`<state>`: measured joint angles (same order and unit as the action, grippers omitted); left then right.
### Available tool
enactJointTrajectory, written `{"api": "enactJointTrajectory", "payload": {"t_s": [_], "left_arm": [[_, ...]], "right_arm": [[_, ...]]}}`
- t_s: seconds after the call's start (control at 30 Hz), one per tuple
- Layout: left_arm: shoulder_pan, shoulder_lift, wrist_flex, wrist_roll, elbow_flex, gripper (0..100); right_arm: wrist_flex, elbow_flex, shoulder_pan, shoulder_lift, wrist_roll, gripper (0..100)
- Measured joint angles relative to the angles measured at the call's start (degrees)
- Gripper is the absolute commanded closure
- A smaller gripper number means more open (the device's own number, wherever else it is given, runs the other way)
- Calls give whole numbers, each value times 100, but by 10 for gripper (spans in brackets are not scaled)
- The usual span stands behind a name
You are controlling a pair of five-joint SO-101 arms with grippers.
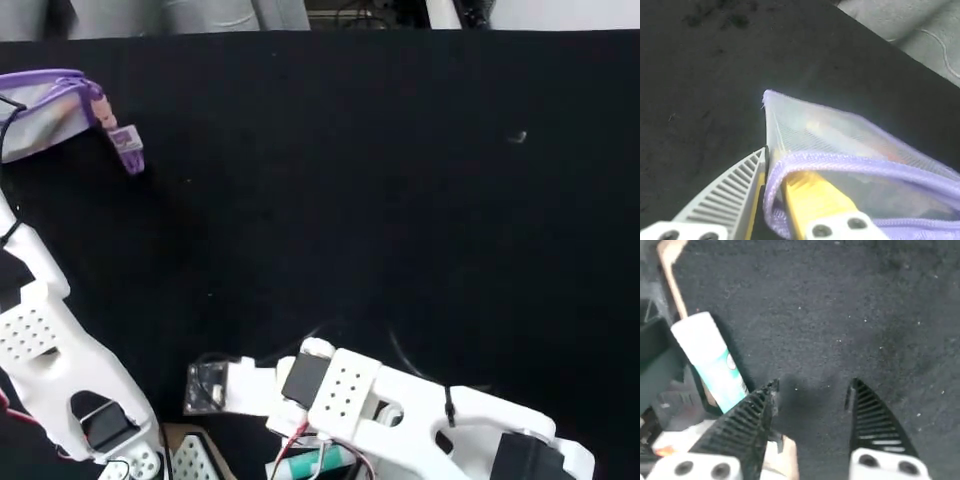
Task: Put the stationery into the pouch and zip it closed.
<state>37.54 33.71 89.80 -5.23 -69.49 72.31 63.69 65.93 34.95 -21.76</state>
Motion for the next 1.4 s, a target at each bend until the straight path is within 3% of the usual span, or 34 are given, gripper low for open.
{"api": "enactJointTrajectory", "payload": {"t_s": [0.17,0.4,0.97,1.17,1.4], "left_arm": [[-9,132,-79,0,0,970],[-70,141,-158,0,0,970],[-26,158,-501,0,18,970],[88,158,-563,0,18,970],[88,158,-563,-9,18,970]], "right_arm": [[229,158,185,0,-1363,787],[862,-9,193,0,-1916,790],[1011,-70,229,0,-1978,790],[-70,229,229,-668,-1969,790],[123,-264,255,-1389,-1415,790]]}}
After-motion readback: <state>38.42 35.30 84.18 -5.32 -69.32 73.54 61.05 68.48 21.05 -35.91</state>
